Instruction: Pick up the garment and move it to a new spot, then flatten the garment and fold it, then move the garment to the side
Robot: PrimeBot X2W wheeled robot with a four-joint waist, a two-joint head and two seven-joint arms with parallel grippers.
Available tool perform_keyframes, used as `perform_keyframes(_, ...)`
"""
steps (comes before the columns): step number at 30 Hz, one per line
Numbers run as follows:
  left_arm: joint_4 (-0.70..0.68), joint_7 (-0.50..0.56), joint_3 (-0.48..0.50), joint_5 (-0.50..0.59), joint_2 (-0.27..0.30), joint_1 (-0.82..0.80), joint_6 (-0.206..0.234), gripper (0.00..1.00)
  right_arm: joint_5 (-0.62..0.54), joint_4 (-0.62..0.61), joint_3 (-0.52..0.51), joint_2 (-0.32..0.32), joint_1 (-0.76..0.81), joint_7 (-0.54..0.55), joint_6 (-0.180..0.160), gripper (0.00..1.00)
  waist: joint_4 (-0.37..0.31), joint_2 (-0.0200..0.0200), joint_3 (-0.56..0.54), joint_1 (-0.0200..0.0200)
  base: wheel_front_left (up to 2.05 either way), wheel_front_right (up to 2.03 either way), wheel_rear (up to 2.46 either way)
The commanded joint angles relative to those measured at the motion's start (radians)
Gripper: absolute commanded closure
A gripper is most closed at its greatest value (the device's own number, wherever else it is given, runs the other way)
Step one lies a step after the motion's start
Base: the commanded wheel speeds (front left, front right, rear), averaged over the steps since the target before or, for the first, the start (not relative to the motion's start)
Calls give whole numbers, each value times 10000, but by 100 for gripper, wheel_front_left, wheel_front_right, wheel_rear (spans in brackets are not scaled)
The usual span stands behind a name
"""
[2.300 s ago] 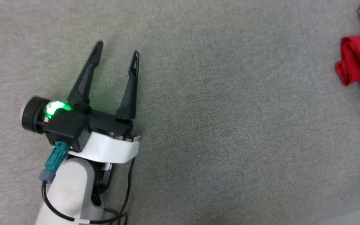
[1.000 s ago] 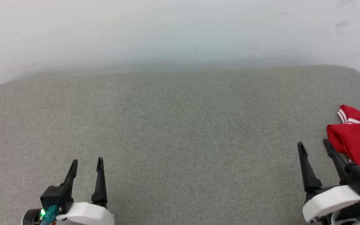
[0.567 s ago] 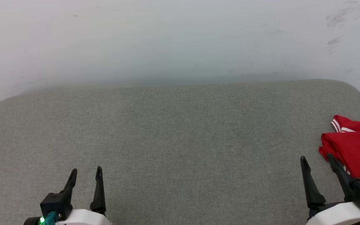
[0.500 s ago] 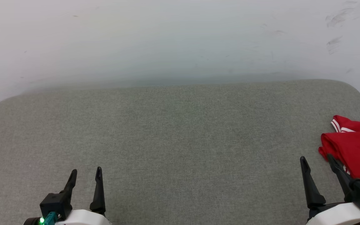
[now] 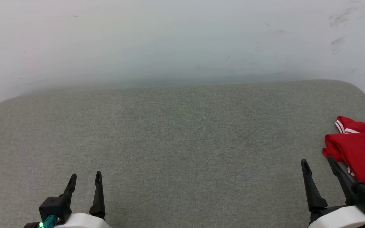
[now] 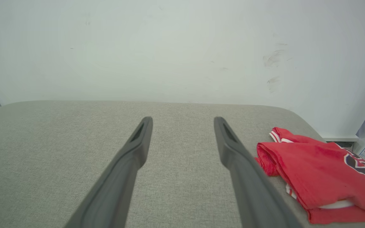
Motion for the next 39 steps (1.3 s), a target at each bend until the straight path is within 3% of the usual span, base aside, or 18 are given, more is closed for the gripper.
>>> perform_keyframes(1,28,-41,25,-49,40,-61,47,0,43,41,-3,54,27,-14,-12,0,-1,0,8,-1,0,0,0)
perform_keyframes(11,92,-59,-68,-97,54,-199,76,0,321,165,-23,57,-16,-132,-12,0,74,0,48,-1,0,0,0)
perform_keyframes(12,92,-65,-78,-108,62,-209,68,100,346,175,-19,57,-29,-142,-12,100,84,0,56,-1,0,0,0)
perform_keyframes(16,332,72,-53,-229,-69,-11,14,100,476,426,53,10,33,-120,2,100,85,0,58,0,0,0,0)
perform_keyframes(39,483,1062,540,-4004,-420,-518,-570,100,4991,1606,142,-200,-781,-63,-1,100,152,0,119,0,0,0,0)
